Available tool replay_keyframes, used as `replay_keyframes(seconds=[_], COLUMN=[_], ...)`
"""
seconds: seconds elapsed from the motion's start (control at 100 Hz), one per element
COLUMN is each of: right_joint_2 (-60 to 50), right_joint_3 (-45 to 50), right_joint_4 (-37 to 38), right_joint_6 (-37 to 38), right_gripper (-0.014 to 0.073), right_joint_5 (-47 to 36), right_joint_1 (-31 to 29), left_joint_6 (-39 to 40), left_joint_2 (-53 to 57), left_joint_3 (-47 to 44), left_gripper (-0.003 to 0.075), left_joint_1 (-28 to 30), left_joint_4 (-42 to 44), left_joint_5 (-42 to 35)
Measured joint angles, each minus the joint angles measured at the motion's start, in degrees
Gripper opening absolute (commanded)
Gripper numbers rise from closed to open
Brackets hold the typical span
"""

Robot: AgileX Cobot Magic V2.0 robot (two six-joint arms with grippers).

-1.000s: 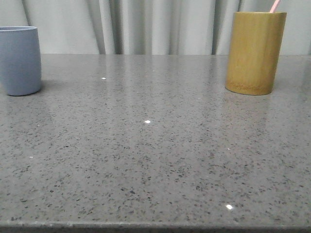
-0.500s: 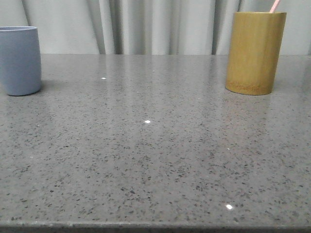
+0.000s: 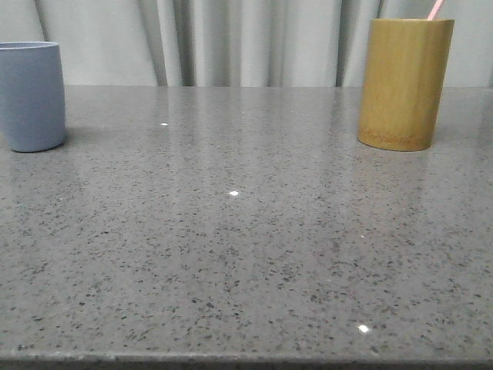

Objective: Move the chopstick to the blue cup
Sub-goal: 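Reach the left gripper down and grasp the rim of the light blue cup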

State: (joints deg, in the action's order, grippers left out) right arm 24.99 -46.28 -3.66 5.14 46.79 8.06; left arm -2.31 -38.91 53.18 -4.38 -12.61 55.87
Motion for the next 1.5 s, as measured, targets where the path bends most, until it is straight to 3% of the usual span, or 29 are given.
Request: replay_keyframes(seconds=[0.37, 1.03, 1.5], right_joint_2=[0.00, 0.00, 0.00], right_joint_3=[0.00, 0.00, 0.00], right_joint_4=[0.00, 0.00, 0.00], right_joint_6=[-0.04, -0.04, -0.04], right_gripper=[0.0603, 0.0603, 0.0603], right_joint_5=[-1.40, -1.83, -1.85], right_joint_1=[0.00, 0.00, 0.00], left_joint_6=[-0.07, 1.40, 2.31], left_joint_2=[-3.25, -42.87, -51.51], left_joint_3=[2.39, 30.16, 31.76], left_gripper=[0.0546, 0.0546, 0.0546], left_joint_1=[0.00, 0.00, 1.19], left_joint_4=[0.00, 5.20, 6.18], left_joint_5=[-4.58, 0.08, -0.14])
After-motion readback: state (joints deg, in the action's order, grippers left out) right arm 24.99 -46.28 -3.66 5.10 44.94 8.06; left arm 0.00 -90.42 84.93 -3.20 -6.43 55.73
